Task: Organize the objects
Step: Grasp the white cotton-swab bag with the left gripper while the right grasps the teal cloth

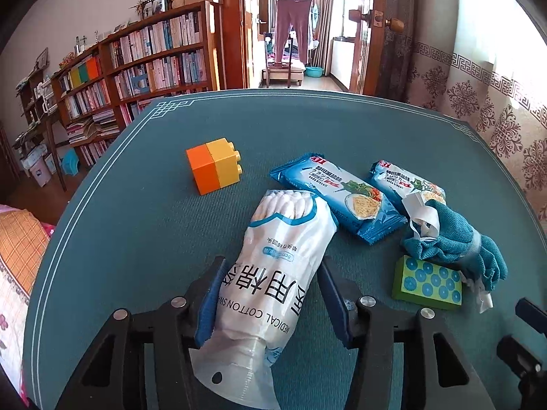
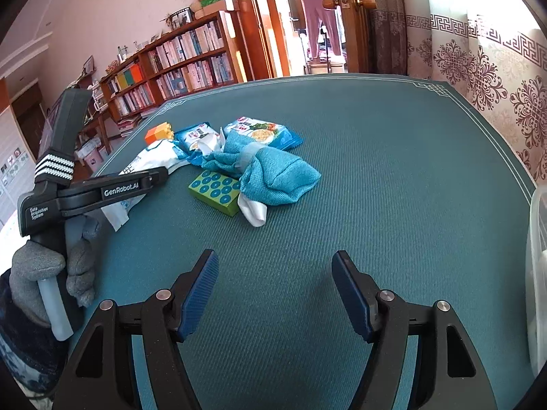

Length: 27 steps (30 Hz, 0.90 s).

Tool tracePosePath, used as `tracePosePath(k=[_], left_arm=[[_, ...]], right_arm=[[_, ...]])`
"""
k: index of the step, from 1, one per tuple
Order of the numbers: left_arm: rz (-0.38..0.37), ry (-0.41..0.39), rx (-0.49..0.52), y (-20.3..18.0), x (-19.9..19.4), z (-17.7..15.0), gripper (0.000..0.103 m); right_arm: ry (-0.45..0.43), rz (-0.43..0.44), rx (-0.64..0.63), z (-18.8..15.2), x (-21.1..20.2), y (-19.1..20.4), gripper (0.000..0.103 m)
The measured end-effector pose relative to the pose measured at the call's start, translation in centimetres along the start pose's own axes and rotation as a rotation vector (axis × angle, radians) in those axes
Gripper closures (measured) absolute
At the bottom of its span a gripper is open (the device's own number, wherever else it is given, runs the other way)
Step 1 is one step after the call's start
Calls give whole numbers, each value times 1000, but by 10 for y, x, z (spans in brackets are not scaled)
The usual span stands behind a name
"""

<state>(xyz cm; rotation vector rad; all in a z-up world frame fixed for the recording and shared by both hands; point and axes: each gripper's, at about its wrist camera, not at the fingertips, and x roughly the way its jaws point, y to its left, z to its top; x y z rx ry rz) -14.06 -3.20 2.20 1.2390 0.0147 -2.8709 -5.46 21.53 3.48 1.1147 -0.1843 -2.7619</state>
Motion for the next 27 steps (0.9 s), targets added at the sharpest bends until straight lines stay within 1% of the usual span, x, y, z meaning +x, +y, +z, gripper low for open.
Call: tracePosePath(k=[2, 4, 6, 8, 9, 13, 17, 20, 21, 22, 23, 24, 25, 27], left_arm=[[-6, -1, -6, 1, -2, -1, 49], [-11, -5, -13, 2, -4, 0, 51], [-15, -14, -19, 3, -8, 1, 51], [-22, -25, -25, 5, -12, 2, 56], [-25, -29, -28, 5, -14, 3, 56], [-36, -40, -31, 6, -17, 4, 57], [-43, -31, -37, 7, -14, 3, 57], [-39, -27, -42, 7, -11, 3, 56], [-43, -24, -45, 7, -10, 3, 53], [-45, -23, -50, 8, -9, 3, 43], [-40, -24, -55, 8, -9, 3, 28], [-33, -29, -61, 9, -9, 2, 21], [-30, -37, -67, 10, -9, 2, 16], [-24, -39, -74, 11, -8, 3, 16]], right_arm=[[-25, -16, -7, 12, 0, -2, 33], [-41, -11, -18, 25, 2, -2, 33], [-51, 13, -33, 39, 7, -1, 33], [-48, 50, -63, 52, 16, 4, 33], [-45, 62, -85, 57, 21, 7, 33], [-6, 89, -160, 70, 47, 17, 33], [54, 91, -151, 75, 75, 12, 33], [71, 114, -126, 76, 83, 8, 33], [70, 120, -124, 75, 83, 7, 33], [71, 124, -127, 75, 83, 7, 34], [70, 125, -132, 73, 83, 8, 36], [71, 129, -137, 72, 82, 8, 37], [72, 133, -141, 70, 81, 8, 39], [81, 145, -136, 67, 79, 7, 44]])
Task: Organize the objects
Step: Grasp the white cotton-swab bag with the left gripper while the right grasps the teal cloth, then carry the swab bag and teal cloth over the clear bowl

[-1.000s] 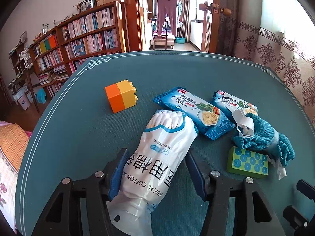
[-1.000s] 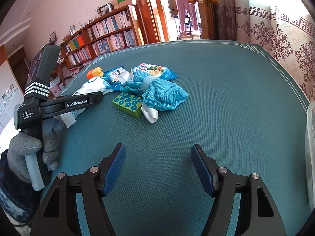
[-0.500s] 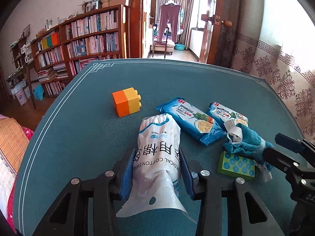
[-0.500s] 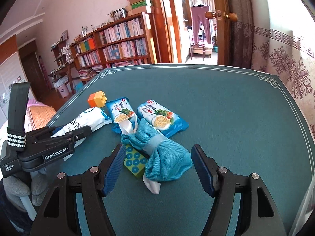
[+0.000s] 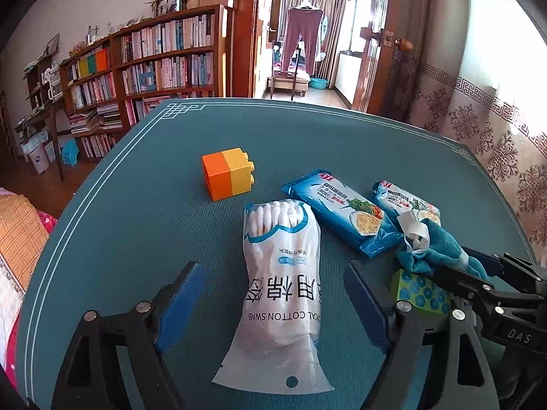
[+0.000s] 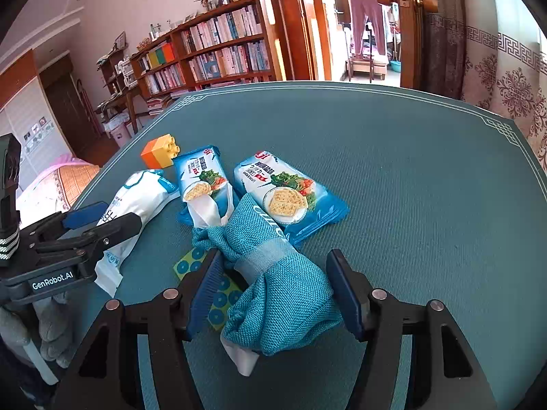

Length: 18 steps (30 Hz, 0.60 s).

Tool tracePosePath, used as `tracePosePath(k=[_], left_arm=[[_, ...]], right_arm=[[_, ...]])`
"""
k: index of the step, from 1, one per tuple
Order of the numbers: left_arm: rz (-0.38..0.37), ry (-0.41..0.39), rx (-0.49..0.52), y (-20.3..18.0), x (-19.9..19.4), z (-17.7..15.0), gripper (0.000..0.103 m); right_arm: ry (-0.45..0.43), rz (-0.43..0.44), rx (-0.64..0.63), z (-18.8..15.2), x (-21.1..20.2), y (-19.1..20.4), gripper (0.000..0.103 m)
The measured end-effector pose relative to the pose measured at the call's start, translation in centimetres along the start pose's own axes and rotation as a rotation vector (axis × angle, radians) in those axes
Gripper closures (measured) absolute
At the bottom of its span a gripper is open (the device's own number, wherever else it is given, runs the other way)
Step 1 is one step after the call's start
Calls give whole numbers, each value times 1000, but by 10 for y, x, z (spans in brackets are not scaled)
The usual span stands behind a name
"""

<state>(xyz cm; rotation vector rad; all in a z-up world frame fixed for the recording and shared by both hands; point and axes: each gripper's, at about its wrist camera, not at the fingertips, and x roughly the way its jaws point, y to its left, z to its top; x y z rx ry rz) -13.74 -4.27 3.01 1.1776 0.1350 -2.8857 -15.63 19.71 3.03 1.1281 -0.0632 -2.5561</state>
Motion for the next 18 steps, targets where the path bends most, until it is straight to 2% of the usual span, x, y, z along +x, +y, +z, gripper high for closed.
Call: tracePosePath(k=[6, 8, 9, 10, 13, 18], left_arm=[[8, 47, -14, 1, 17, 3, 17], [8, 89, -23, 3, 24, 3, 38], [15, 76, -12, 2, 22, 2, 42], [-3, 80, 0, -1, 20, 1, 57], [1, 71, 51, -9, 16, -3, 58], [-21, 58, 55, -11, 11, -4, 58]], right_arm=[[26, 27, 27, -18, -15, 5, 51], [31, 42, 17, -23, -16, 12, 51], [33, 45, 11, -26, -17, 14, 51], [33, 46, 8, -27, -17, 16, 51], [21, 27, 1, -25, -14, 19, 50], [10, 36, 2, -23, -7, 19, 47]])
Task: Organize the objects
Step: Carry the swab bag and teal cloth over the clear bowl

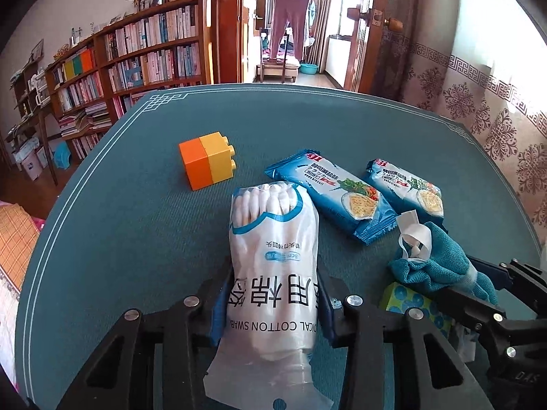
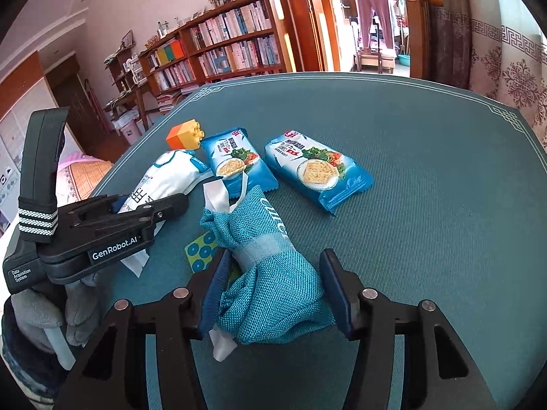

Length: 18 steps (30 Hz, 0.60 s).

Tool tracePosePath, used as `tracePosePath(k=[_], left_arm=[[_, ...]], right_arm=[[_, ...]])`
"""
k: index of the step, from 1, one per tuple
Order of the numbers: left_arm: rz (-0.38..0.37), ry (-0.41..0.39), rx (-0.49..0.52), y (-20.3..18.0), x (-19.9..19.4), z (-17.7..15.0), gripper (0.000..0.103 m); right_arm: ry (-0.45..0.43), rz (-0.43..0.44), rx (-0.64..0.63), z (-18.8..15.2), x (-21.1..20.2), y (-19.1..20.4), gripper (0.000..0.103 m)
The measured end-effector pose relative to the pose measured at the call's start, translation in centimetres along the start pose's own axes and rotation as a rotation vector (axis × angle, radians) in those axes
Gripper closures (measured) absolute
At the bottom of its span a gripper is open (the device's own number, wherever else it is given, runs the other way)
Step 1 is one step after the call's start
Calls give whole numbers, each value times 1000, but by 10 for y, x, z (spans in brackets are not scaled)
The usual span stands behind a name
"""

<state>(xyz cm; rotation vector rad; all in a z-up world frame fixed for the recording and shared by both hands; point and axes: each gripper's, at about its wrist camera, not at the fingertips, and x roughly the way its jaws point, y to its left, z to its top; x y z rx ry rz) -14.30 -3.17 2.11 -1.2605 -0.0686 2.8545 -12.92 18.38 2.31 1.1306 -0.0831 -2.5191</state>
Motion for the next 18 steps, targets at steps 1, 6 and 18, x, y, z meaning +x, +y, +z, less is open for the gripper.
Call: tracePosePath(k=[1, 6, 18], left_arm=[[-5, -3, -3, 1, -2, 0, 58], [-19, -30, -11, 2, -13, 2, 58], [-48, -59, 24, -15, -24, 0, 58]], right_arm=[[1, 1, 0, -1, 2, 1, 47], [0, -2, -5, -3, -1, 3, 49], [-56, -11, 133, -26, -47, -11, 55]])
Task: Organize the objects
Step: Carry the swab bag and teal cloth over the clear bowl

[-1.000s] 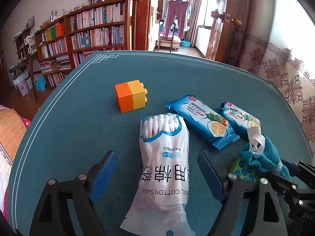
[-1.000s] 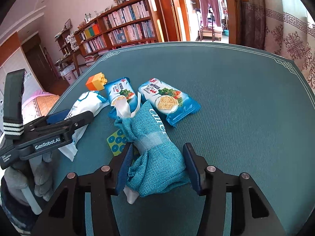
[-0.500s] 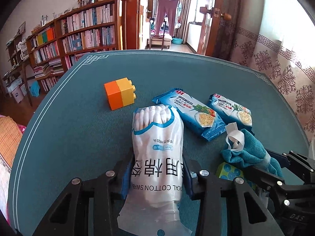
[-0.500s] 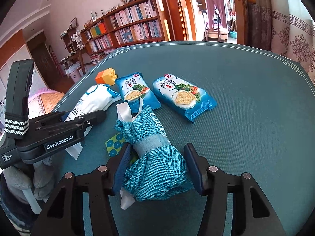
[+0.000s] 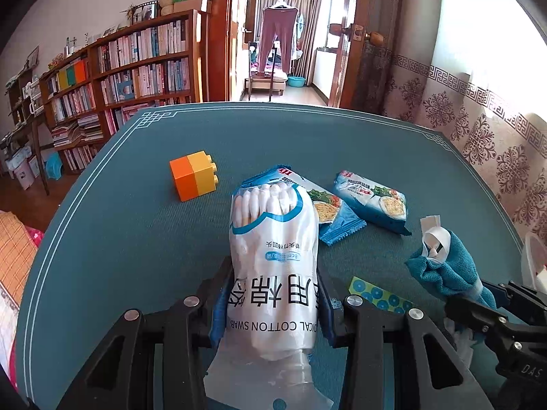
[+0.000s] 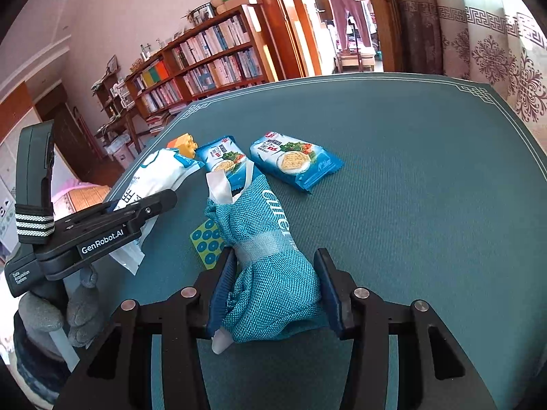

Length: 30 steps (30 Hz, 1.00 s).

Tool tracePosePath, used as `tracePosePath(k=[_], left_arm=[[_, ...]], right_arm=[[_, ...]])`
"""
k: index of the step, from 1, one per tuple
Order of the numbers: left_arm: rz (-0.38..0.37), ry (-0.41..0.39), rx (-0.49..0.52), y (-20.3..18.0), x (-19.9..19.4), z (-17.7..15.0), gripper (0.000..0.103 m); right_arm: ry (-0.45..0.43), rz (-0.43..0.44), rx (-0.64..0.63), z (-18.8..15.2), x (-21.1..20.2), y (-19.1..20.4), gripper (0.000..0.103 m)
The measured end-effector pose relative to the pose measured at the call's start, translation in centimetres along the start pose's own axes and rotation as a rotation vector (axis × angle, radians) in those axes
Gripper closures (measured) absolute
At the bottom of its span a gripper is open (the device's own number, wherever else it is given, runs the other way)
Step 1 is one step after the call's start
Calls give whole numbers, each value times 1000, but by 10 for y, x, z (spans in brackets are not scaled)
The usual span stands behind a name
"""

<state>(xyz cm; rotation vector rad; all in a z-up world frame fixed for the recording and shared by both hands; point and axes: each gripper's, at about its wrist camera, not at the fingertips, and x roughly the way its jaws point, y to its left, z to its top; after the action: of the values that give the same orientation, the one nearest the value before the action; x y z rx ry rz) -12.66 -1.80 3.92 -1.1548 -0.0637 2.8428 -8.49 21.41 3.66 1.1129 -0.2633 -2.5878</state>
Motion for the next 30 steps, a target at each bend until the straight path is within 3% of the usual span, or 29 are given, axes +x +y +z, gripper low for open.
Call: tracePosePath(k=[17, 30], left_arm=[[-23, 2, 94, -37, -4, -12, 58], [-61, 10, 158, -75, -15, -22, 58]], right_arm=[[-132, -110, 152, -30, -108, -58, 55], [-244, -332, 316, -67, -201, -131, 55]])
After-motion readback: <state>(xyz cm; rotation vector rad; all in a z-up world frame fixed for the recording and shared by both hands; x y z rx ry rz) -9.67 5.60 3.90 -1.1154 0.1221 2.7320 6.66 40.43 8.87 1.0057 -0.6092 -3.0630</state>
